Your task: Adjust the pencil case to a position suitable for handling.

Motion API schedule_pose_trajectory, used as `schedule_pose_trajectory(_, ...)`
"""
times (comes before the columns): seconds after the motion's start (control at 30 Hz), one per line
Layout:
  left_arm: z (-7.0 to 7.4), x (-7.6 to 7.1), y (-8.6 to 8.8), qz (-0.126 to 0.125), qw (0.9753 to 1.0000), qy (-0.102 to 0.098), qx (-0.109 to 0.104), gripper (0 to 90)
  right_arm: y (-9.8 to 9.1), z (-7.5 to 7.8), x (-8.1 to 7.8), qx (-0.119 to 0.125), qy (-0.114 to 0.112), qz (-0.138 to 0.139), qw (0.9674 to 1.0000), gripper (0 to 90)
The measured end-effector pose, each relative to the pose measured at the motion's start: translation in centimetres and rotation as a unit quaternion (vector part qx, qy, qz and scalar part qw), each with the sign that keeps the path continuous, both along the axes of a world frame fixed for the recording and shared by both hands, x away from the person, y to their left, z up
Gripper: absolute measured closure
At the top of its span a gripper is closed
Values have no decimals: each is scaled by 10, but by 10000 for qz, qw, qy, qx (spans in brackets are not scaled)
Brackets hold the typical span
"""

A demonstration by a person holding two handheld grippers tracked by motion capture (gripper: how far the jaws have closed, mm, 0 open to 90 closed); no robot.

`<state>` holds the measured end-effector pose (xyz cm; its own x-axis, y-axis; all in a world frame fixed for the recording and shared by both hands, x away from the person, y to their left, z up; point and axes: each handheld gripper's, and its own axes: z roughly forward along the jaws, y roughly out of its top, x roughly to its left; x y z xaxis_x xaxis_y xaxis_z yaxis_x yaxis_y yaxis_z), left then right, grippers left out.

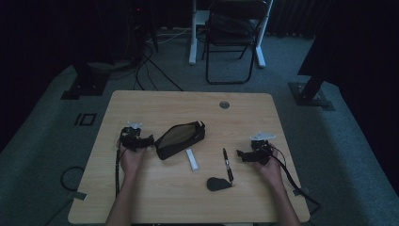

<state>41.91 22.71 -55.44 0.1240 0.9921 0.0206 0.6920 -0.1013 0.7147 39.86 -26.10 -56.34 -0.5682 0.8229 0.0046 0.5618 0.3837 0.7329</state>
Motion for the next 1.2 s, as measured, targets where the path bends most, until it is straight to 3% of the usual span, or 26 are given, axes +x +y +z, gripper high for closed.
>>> schedule_pose_trajectory(0.1,4,-1,0,-72,9999,92,27,269,0,0,0,-1,0,-2,10000,115)
schedule_pose_trajectory(0.27,10,0,-3,-173,9991,272,274,299,0,0,0,-1,-1,-1,10000,115)
schedule_pose_trajectory(0.33,12,0,-4,-185,9987,305,367,351,0,0,0,-2,-1,-1,10000,115)
schedule_pose_trajectory(0.47,14,-2,-2,-227,9989,342,241,394,0,0,0,-1,-1,-3,10000,116)
schedule_pose_trajectory(0.53,21,-5,1,-238,9995,201,83,408,0,0,0,1,2,-4,10000,116)
schedule_pose_trajectory(0.63,33,-10,3,-286,9996,1,12,426,0,0,0,0,2,-6,10000,116)
schedule_pose_trajectory(0.8,52,-18,0,-500,9982,-306,-143,452,0,0,0,0,0,-4,10000,116)
schedule_pose_trajectory(0.93,65,-24,-5,-697,9959,-495,-293,471,0,0,0,0,0,-4,10000,116)
schedule_pose_trajectory(1.03,70,-25,-9,-781,9950,-539,-298,465,0,0,0,1,0,-4,10000,116)
schedule_pose_trajectory(1.2,83,-30,-24,-1131,9909,-688,-260,462,0,0,0,3,2,-47,10000,116)
